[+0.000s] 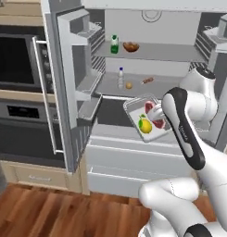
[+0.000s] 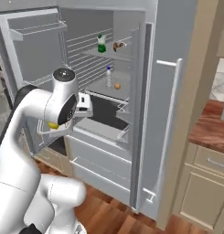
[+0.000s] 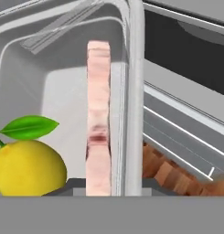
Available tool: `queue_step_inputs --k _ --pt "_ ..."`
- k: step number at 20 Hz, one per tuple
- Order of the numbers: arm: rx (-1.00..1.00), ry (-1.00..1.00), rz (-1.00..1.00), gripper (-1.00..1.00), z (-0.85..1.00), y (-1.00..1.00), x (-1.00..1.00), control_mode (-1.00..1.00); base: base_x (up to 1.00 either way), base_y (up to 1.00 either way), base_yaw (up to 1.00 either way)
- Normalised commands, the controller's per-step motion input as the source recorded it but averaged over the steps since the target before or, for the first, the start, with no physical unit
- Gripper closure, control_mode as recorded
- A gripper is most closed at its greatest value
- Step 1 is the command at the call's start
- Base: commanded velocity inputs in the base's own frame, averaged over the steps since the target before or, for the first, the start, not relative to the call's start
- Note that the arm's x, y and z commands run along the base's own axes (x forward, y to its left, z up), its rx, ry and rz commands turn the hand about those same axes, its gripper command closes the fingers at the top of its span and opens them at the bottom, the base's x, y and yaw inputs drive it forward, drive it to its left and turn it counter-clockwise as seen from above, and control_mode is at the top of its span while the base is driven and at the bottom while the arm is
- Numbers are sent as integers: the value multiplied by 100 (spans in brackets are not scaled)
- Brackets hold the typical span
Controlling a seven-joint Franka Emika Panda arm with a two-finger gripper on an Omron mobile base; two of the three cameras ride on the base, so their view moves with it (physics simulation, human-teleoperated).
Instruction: Place the tupperware on the second highest shelf of the fridge. Make space for the tupperware among the existing items by rearranging them on the shelves if needed. Close the fridge door when finished.
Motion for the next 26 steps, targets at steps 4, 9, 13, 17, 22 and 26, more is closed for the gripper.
queue_step_inputs --k 4,9,13,17,22,26 --pt "0 0 0 100 0 0 0 100 74 35 -54" --pt "0 0 0 100 0 0 0 100 76 51 -48" --pt "0 0 0 100 0 0 0 100 66 13 -37" --pt "0 0 0 100 0 0 0 100 67 19 -33" --pt "0 0 0 100 0 0 0 100 62 62 -26" --pt "-3 0 -10 100 -19 10 3 -100 18 31 -11"
